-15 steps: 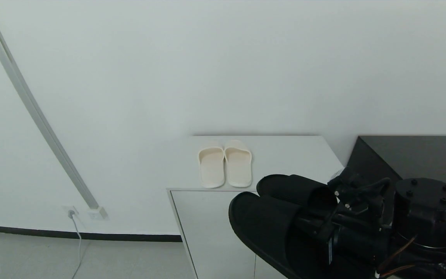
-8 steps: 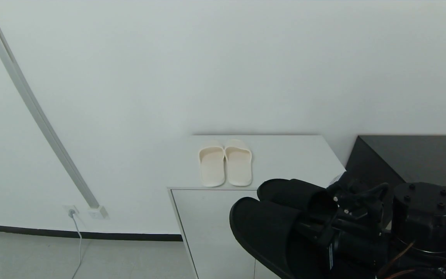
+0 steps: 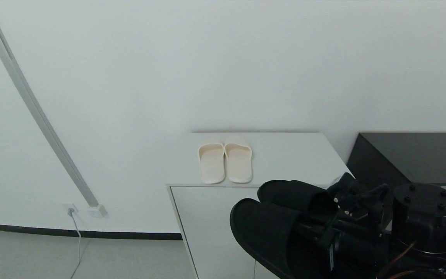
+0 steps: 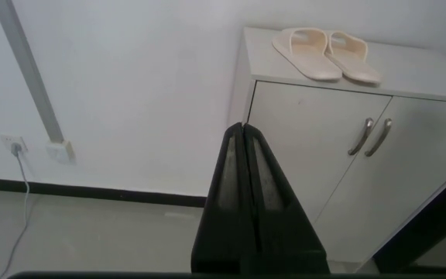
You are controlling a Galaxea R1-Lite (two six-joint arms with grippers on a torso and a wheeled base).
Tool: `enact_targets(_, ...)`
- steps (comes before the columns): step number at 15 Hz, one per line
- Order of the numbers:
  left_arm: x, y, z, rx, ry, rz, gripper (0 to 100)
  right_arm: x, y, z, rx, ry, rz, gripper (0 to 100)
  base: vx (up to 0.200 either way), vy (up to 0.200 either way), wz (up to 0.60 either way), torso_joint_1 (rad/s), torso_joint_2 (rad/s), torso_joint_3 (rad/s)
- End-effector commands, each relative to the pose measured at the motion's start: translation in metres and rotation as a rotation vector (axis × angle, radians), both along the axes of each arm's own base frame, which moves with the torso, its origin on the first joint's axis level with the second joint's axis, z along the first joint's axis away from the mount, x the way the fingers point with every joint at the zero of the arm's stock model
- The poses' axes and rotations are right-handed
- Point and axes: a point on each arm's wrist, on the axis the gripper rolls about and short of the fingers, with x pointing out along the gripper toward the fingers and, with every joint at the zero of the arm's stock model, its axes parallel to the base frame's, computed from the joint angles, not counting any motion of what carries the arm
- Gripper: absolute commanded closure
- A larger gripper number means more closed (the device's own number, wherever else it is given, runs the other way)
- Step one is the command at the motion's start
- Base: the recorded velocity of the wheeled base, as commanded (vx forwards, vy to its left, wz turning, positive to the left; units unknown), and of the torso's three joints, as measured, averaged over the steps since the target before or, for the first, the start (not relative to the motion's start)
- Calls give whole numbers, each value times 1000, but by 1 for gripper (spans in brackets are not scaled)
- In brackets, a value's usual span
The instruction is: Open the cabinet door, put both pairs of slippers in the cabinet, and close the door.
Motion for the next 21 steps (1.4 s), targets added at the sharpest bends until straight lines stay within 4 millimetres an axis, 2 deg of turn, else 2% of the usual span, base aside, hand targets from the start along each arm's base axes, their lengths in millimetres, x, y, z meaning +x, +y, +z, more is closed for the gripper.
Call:
enact_targets(1, 0, 0, 0, -1, 0, 0, 100, 0, 0, 0, -1, 2, 1, 100, 0, 0, 0, -154, 349, 193)
enact_targets(3, 0, 0, 0, -1, 0, 0, 100, 0, 0, 0, -1, 2, 1, 100, 0, 0, 0, -154, 349, 193)
enact_targets(4, 0, 0, 0, -1, 0, 0, 0, 0, 0, 0, -1, 2, 1, 100, 0, 0, 0, -168, 354, 188)
enact_targets(11, 0, 0, 0, -1, 0, 0, 0, -1, 0, -2, -6, 7, 4, 100, 0, 0, 0, -166, 385, 216)
enact_targets(21, 0, 0, 0, -1, 0, 0, 0, -2, 1, -4, -12, 10, 9, 100, 0, 0, 0, -219, 529, 312)
